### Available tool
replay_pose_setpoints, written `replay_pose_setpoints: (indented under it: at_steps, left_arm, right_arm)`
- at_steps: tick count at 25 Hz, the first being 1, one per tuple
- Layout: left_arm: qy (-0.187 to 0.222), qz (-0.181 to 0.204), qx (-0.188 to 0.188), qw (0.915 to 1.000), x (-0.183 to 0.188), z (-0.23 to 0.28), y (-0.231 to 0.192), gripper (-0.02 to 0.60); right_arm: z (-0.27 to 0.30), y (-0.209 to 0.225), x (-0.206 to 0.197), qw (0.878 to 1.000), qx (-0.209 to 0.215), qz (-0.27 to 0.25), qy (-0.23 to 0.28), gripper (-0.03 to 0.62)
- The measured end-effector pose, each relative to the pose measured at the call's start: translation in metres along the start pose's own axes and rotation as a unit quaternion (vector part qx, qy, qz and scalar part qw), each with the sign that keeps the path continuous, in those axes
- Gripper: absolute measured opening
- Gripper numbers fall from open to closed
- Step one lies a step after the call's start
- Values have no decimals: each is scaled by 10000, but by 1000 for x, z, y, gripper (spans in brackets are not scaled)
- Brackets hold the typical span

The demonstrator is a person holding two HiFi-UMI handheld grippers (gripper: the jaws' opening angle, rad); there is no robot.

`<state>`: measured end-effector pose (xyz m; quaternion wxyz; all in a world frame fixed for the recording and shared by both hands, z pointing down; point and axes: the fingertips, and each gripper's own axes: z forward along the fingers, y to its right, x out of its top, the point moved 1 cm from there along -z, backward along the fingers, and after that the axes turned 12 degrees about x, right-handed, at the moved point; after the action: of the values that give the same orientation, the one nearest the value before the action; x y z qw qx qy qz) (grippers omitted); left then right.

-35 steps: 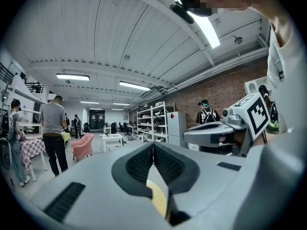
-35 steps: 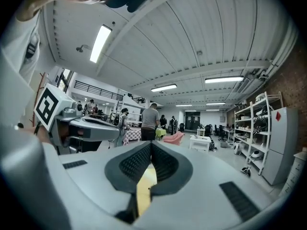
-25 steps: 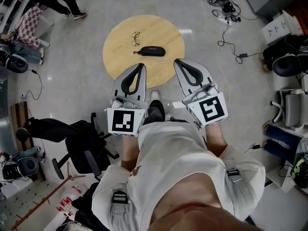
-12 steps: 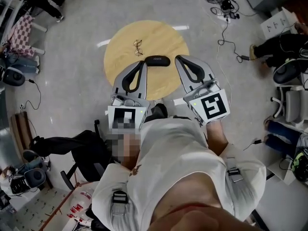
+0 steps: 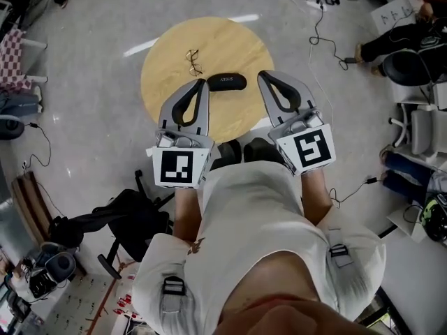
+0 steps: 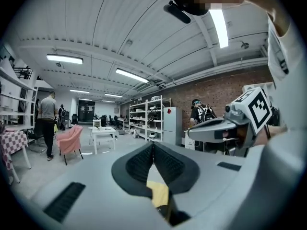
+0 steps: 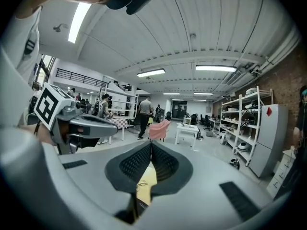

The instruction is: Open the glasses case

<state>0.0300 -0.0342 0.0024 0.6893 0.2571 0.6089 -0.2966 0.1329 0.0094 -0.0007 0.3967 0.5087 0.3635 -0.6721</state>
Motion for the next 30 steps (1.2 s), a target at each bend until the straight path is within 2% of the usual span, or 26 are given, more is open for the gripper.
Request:
replay_pose_setpoints:
  at_steps: [8, 14, 18, 30]
  left_arm:
    - [-205, -23, 44, 9998, -33, 29, -6, 20]
    - [-451, -110, 248, 9986, -69, 48, -10, 20]
    - [-594, -107, 318, 9977, -93, 60, -12, 20]
    - [-884, -240, 497, 9946, -151, 89, -15, 20]
  right_arm:
    - [8, 26, -39, 9993, -171, 211, -242, 20]
    - [25, 41, -77, 9984, -38, 357, -442, 20]
    - [40, 45, -90, 9974, 3, 616, -375, 20]
    - [65, 59, -156, 9941, 127, 775, -752, 20]
